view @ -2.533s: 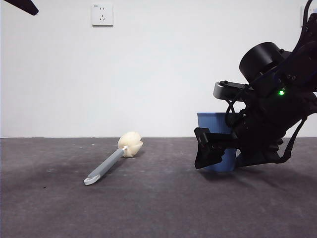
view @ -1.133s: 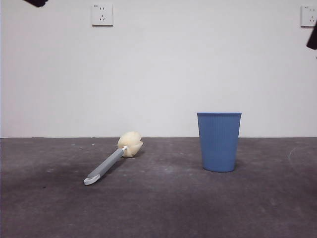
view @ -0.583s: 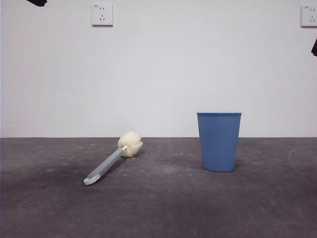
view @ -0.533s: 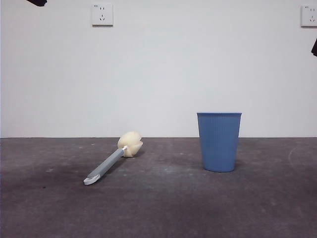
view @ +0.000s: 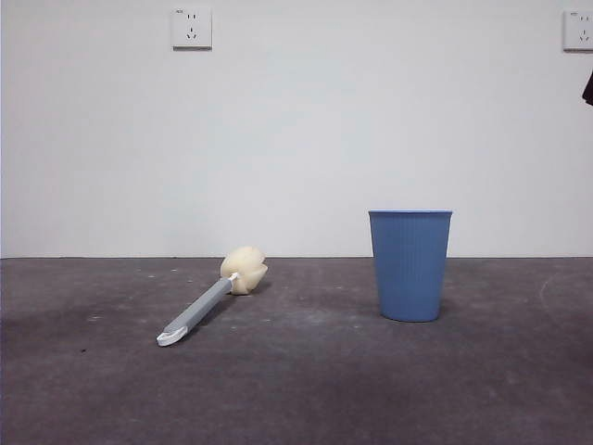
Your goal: Pick up the cup brush,pick up the cup,insert the brush into the cup,clean the cup,put the cup brush back,put the cup back to the fixed position on the table
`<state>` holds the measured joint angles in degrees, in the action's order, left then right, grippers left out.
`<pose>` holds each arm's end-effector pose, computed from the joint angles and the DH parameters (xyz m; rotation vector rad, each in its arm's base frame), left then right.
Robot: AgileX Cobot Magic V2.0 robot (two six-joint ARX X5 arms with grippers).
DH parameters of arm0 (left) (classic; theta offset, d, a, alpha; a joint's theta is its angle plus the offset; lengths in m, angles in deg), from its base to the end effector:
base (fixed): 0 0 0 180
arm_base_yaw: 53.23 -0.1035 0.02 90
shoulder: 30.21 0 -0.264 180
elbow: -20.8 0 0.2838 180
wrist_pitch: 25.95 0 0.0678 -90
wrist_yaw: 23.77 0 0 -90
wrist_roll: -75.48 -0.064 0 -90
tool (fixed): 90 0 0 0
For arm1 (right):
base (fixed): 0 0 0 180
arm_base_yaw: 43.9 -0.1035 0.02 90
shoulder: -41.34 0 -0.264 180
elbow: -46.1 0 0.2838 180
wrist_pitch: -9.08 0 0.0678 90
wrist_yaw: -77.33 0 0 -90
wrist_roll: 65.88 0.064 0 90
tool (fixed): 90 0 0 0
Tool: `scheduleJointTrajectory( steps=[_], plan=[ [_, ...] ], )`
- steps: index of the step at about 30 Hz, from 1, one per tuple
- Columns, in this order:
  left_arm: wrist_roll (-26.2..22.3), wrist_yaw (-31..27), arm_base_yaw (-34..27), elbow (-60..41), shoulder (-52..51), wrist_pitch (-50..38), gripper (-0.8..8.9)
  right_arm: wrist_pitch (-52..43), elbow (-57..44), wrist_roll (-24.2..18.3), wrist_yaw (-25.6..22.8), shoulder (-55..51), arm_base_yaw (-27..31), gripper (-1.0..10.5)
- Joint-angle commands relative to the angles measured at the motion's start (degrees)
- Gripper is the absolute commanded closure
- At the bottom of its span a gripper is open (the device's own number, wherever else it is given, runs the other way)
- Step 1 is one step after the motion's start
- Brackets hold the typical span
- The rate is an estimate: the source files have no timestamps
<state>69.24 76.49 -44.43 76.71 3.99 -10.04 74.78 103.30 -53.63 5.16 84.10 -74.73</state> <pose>0.1914 -0.0412 0.3701 0.1091 -0.1197 -0.3265 0.1459 0.1099 0.2531 0.0829 0.9936 0.6883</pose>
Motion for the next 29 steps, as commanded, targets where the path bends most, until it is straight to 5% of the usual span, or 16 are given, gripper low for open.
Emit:
scheduleJointTrajectory(
  steps=[1,14,19,29],
  plan=[
    [-1.0,0.3,-4.9,-9.9,-6.9,-5.6,8.17,-0.5,0.2,0.3,-0.2,-0.1,0.0,9.5],
    [3.6,-1.2,-11.5,-38.7,-26.7,-7.5,8.17,-0.5,0.2,0.3,-0.2,-0.1,0.0,9.5],
    [4.8,-1.2,-11.5,-43.2,-30.0,-7.2,8.17,-0.5,0.2,0.3,-0.2,-0.1,0.0,9.5],
    [5.0,-2.6,-11.6,-43.5,-34.1,6.5,8.17,-0.5,0.2,0.3,-0.2,-0.1,0.0,9.5]
  ],
)
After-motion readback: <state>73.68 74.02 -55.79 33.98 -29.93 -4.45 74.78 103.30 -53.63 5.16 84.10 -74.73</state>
